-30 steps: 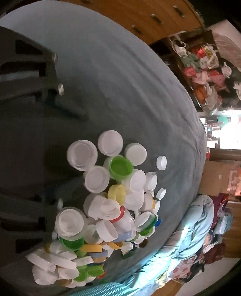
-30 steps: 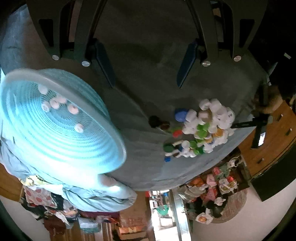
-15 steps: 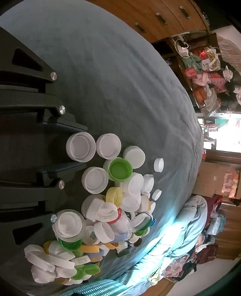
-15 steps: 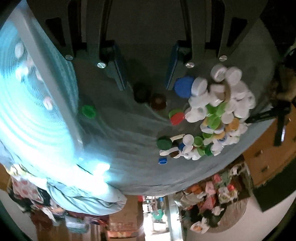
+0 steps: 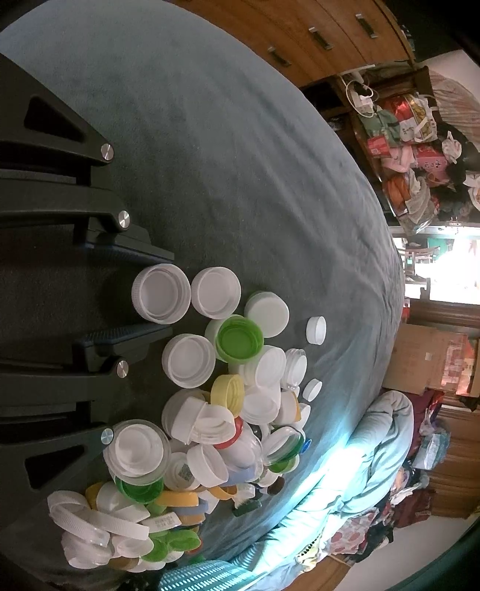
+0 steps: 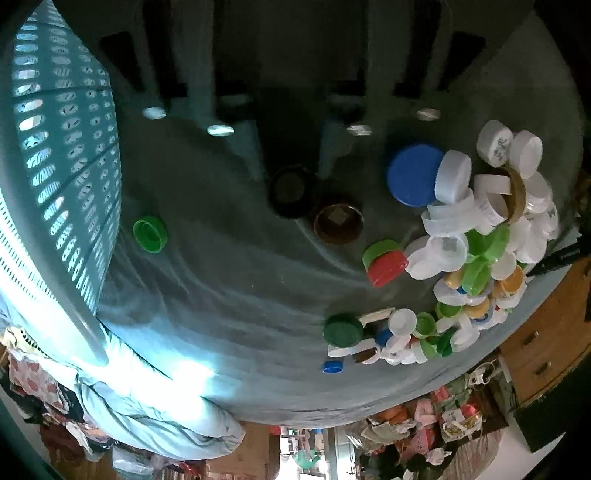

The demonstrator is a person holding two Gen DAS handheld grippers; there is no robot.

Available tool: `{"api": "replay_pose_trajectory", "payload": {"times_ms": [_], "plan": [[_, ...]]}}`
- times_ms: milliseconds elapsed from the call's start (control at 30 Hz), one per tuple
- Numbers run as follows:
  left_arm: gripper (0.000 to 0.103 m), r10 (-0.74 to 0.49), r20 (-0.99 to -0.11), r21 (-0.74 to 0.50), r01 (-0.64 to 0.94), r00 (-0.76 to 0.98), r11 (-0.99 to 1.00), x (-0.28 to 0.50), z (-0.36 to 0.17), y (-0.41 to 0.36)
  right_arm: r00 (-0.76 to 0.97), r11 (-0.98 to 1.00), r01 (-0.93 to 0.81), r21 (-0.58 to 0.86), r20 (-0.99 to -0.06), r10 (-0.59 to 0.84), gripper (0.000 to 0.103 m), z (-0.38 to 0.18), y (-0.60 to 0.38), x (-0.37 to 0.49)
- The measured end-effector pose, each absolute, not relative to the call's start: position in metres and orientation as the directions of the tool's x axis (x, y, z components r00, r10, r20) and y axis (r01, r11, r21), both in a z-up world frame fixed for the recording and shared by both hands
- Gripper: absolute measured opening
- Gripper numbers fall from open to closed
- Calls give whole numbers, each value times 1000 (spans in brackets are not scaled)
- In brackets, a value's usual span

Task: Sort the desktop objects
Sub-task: 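Grasp a dark brown cap with the right tool while the left tool holds its cap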

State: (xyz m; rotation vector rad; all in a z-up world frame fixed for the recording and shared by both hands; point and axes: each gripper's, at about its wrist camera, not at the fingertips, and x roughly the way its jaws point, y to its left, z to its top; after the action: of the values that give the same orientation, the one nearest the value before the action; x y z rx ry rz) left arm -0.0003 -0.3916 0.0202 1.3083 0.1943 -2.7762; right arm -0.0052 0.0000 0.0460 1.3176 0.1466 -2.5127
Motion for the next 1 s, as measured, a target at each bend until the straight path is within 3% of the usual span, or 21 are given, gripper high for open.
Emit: {"api": "replay_pose_trajectory", "payload": {"times_ms": [33, 67, 100, 267, 333, 400, 433, 767, 867, 1000], "plan": [[33, -11, -771, -82, 116, -636, -990, 0, 21, -391, -538, -949, 309, 60, -812, -226, 19, 51, 1, -3], [33, -16, -772, -76, 117, -636, -990, 1, 22, -390, -545, -948, 313, 65, -805, -235, 7, 57, 2, 0], [33, -22, -772, -67, 115, -635, -991, 1, 23, -389, -553, -946, 316, 71, -796, -244, 3, 65, 1, 5], [33, -45, -766, -45, 124, -641, -991, 14, 38, -381, -587, -929, 368, 41, -765, -267, 3, 98, -11, 33], [33, -36, -770, -63, 133, -637, -989, 17, 38, -379, -612, -930, 368, -25, -759, -221, 13, 96, -18, 34], [33, -38, -778, -68, 144, -627, -987, 19, 37, -377, -626, -936, 351, -6, -746, -230, 49, 91, -9, 31], [33, -38, -779, -70, 147, -626, -987, 21, 38, -375, -626, -942, 336, -4, -748, -221, 49, 87, -6, 27], [33, -43, -776, -59, 139, -629, -989, 7, 43, -367, -544, -945, 326, 13, -815, -199, 48, 44, -5, -14], [33, -44, -777, -58, 141, -628, -988, 5, 44, -368, -525, -942, 335, 21, -826, -205, 26, 39, -5, -15], [33, -58, -771, -42, 142, -634, -989, 10, 56, -366, -561, -943, 330, 42, -795, -232, 26, 62, -3, 0]]}}
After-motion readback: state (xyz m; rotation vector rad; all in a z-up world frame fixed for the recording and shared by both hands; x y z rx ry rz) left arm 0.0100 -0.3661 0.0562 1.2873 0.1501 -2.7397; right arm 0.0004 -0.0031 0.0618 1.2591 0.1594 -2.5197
